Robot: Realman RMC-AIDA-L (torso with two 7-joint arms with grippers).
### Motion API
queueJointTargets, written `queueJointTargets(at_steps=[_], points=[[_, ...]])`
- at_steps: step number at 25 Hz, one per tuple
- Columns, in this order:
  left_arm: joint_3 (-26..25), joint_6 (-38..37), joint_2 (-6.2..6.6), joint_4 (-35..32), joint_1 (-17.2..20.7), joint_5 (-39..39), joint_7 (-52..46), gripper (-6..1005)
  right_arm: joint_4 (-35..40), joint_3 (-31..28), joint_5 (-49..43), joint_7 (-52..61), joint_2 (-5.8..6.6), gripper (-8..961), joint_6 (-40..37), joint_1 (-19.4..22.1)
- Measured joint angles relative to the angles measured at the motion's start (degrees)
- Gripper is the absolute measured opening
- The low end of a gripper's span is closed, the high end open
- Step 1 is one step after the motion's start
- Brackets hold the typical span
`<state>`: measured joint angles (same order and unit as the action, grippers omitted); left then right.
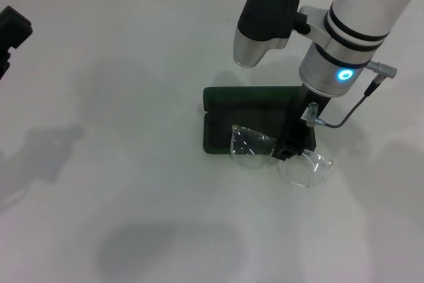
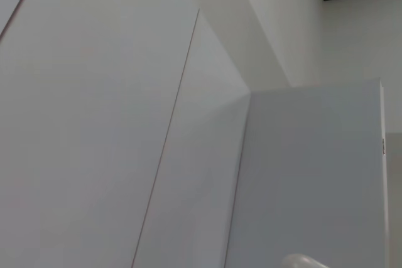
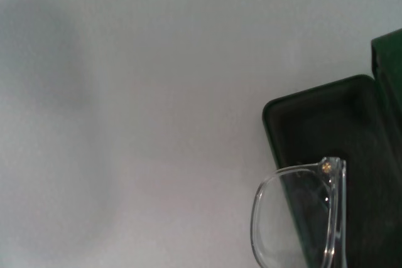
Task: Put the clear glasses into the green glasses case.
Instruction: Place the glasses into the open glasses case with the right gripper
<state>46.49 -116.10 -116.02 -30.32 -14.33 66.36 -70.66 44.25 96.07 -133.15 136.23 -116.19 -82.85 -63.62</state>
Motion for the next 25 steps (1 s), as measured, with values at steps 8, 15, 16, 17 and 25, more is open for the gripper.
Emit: queueJointTargets(at_steps=[8, 15, 16, 17, 25], points=[[0.0, 0.0, 0.00, 0.0, 0.0, 0.0, 0.0, 49, -0.7, 0.2, -0.1, -0.1, 0.01, 133, 0.3, 0.0], [-0.1, -0.1, 0.00, 0.0, 0.1, 0.0, 0.0, 49, 3.5, -0.1, -0.4, 0.0, 0.00, 74, -1.1, 0.7], [-0.1, -0.1, 0.00, 0.0, 0.2, -0.1, 0.0, 49, 3.5, -0.1, -0.4, 0.0, 0.00, 74, -1.1, 0.7], [-0.1, -0.1, 0.00, 0.0, 0.3, -0.1, 0.0, 49, 4.7, -0.3, -0.6, 0.2, 0.00, 73, -1.8, 0.8], [-0.3, -0.1, 0.00, 0.0, 0.2, -0.2, 0.0, 49, 11.0, -0.5, -3.6, -0.1, 0.32, 68, -3.7, 1.3]])
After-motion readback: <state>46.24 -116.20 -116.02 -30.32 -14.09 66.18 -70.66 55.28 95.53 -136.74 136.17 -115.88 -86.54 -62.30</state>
